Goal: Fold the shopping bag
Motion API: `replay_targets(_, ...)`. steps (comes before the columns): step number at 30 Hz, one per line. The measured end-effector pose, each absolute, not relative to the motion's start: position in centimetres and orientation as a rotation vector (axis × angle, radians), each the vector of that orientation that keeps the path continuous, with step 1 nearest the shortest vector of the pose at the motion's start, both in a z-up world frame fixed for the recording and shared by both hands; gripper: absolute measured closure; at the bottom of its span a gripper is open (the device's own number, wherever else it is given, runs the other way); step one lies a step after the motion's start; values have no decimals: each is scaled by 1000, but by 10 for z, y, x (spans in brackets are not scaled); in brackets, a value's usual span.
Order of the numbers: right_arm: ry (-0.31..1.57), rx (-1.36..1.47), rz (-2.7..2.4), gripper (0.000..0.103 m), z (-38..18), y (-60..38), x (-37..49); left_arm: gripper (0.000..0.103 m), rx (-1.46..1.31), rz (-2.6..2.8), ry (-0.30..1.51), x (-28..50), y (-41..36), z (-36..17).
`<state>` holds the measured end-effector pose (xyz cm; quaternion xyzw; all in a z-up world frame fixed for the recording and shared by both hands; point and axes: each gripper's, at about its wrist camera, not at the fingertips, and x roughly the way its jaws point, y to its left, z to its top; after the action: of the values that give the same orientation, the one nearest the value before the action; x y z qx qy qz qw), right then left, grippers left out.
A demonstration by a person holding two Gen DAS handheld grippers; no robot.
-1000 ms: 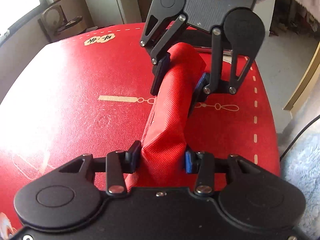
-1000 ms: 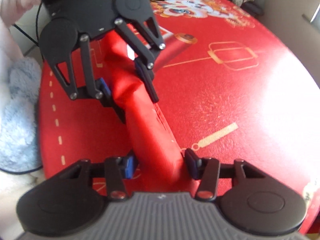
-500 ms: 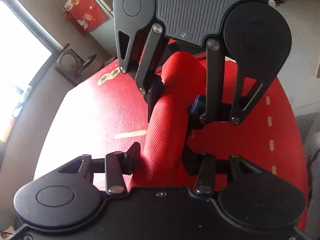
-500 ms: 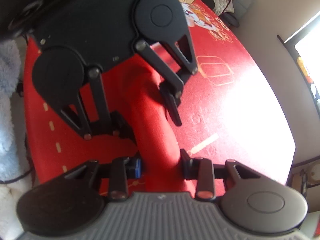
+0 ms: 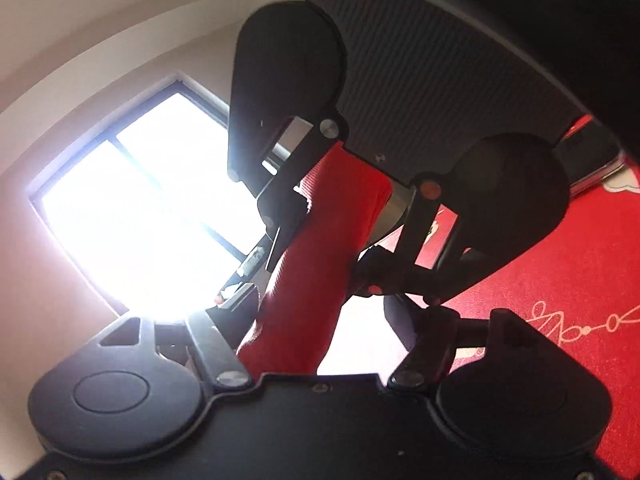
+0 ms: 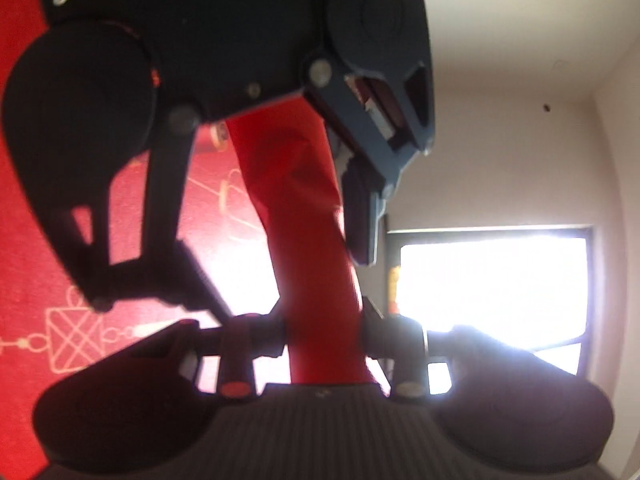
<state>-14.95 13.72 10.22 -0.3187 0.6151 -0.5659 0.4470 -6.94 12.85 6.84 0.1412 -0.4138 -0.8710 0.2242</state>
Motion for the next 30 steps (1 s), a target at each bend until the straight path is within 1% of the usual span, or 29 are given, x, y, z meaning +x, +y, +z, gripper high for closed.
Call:
replay_targets(3,1539,-847,-1400,70,102,139,-147,36,373,-2369,-1153,-69,130,66)
replay_targets(5,1544,-884,-1389,70,102,141,-146,44,368,-2321,-1196,-71,129,62)
replay_targets(7,1544,-933,-1361,70,101,146,-143,46,377,-2297,-1197,-70,124,60)
replay_targets(9,1546,-958,-1344,70,101,148,-140,51,383,-2296,-1189,-68,121,59)
replay_targets(10,1547,-970,-1335,70,102,149,-138,63,378,-2302,-1174,-66,120,61)
replay_targets(11,1549,-971,-1333,70,103,149,-136,72,374,-2308,-1159,-65,119,62)
replay_targets(14,1563,-975,-1329,71,108,145,-132,84,359,-2325,-1113,-62,116,65)
replay_targets(16,1569,-985,-1323,71,111,143,-130,86,341,-2344,-1072,-58,114,67)
replay_targets(18,1576,-1003,-1313,71,115,142,-128,86,289,-2393,-985,-52,112,70)
replay_targets(20,1595,-1003,-1296,70,117,139,-126,86,263,-2480,-819,-46,105,77)
replay_targets(21,1605,-1013,-1284,66,119,137,-126,86,258,-2529,-722,-44,100,81)
replay_targets(23,1613,-1073,-1264,52,119,134,-125,87,248,-2585,-576,-41,90,85)
replay_targets(24,1606,-1112,-1262,34,121,134,-125,87,236,-2599,-493,-38,83,88)
replay_targets(25,1577,-1144,-1273,26,127,136,-123,87,224,-2601,-433,-35,78,90)
replay_targets(27,1516,-1203,-1297,26,139,140,-119,87,199,-2602,-313,-28,67,95)
replay_targets(29,1454,-1181,-1361,26,153,141,-118,87,162,-2608,-219,-18,59,102)
replay_targets(30,1389,-1143,-1426,26,166,143,-120,87,127,-2618,-165,-9,55,110)
